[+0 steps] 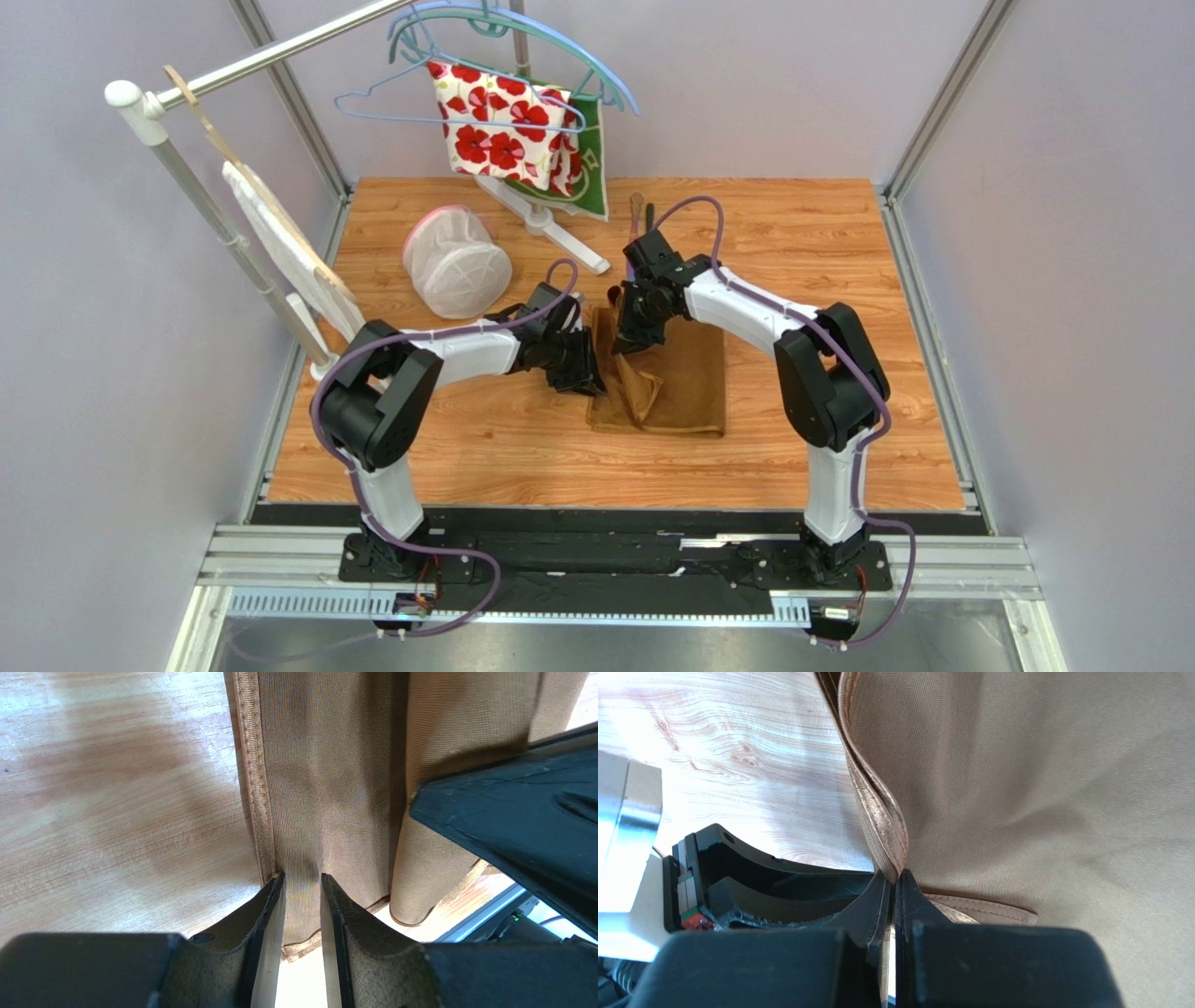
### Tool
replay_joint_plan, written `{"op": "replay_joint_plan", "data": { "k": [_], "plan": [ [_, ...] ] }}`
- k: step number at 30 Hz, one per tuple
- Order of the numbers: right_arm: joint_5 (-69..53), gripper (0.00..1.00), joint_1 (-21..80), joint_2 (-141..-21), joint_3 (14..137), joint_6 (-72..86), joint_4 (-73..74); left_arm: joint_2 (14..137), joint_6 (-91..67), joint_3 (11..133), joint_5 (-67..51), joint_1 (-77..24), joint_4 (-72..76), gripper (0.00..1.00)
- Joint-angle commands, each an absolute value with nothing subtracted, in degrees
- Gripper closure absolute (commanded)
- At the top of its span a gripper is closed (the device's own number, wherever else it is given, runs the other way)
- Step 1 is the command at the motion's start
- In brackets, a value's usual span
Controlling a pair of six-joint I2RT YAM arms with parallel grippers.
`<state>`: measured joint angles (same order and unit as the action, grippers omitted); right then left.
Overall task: Fold the napkin into a case and place the utensils inside
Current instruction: Fold the rectangle-folded napkin at the center of the board, then rotate the square-folded napkin at the center of the board.
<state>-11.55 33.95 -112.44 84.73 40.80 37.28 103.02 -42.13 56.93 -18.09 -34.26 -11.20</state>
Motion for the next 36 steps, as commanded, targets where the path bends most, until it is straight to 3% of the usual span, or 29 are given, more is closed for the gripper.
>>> {"op": "replay_joint_plan", "data": {
  "k": [1,9,12,13,16,20,22,25,27,29,36],
  "plan": [
    [-13.71,1.0,34.28,-113.55,86.48,42.89,34.01,101.87,-41.84,55.63,-16.44,-34.28,-12.22,0.66],
    [-14.68,0.92,34.19,-115.14,86.57,43.68,33.31,100.55,-42.27,54.85,-15.65,-34.28,-12.39,0.66],
    [-17.57,0.71,34.02,-115.05,86.92,43.16,32.96,97.48,-42.45,53.53,-13.72,-34.28,-13.18,0.65],
    [-19.49,0.58,34.01,-114.0,86.75,42.55,32.61,94.34,-42.45,53.18,-12.75,-34.19,-13.97,0.62],
    [-23.37,0.42,32.61,-110.14,84.83,40.61,31.04,84.96,-42.45,49.33,-9.15,-33.49,-18.18,0.55],
    [-28.12,0.36,29.54,-99.79,81.13,38.24,29.18,74.37,-41.49,46.76,-8.17,-31.21,-22.4,0.47],
    [-28.04,0.34,28.31,-96.96,78.94,37.1,29.09,71.12,-41.05,47.19,-8.52,-30.76,-23.37,0.41],
    [-29.36,0.34,25.5,-94.13,73.93,33.5,28.92,74.07,-38.94,51.13,-14.13,-30.76,-22.68,0.39],
    [-29.79,0.35,22.51,-93.17,70.06,32.53,28.92,77.41,-37.62,53.69,-19.67,-30.76,-21.27,0.42],
    [-28.31,0.38,20.75,-92.12,67.78,31.47,28.92,83.39,-36.48,59.48,-23.27,-30.76,-22.06,0.52],
    [-22.51,0.53,20.21,-90.7,61.62,29.27,28.65,103.14,-34.37,76.36,-25.14,-34.79,-25.22,0.61]
  ]
}}
